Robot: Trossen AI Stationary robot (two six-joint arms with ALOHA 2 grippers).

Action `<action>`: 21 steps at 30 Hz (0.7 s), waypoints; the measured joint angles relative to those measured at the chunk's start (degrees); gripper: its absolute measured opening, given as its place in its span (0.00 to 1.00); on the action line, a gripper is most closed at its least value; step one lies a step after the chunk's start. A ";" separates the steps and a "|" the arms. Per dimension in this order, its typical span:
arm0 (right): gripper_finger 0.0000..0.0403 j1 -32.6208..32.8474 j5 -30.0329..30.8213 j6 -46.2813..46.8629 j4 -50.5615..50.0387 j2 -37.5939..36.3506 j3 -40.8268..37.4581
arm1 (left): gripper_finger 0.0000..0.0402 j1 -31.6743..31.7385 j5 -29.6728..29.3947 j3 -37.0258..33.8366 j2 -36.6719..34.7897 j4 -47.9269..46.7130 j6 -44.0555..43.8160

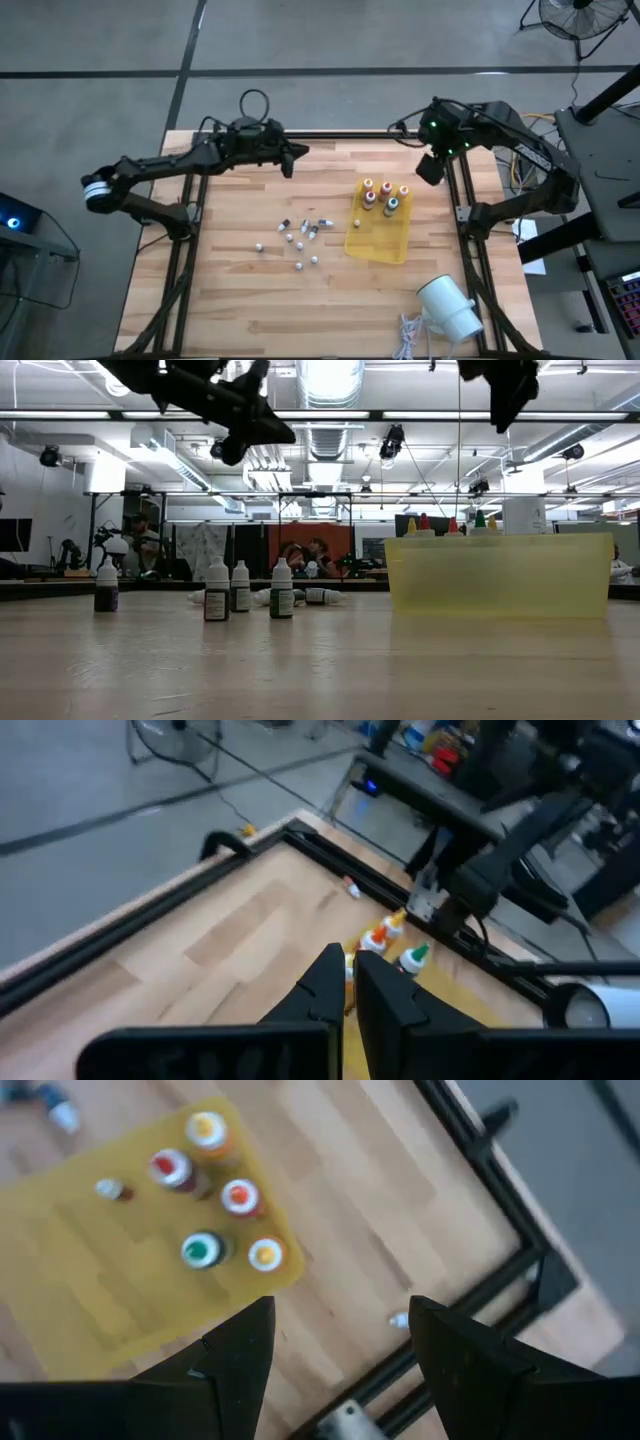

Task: Pick & Place food coloring
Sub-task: Put the small orange food coloring bottle into the yellow bin

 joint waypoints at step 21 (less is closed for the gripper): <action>0.55 -11.96 -0.24 41.79 4.14 0.16 -24.10 | 0.00 0.00 -0.89 -1.22 -3.40 -0.97 6.91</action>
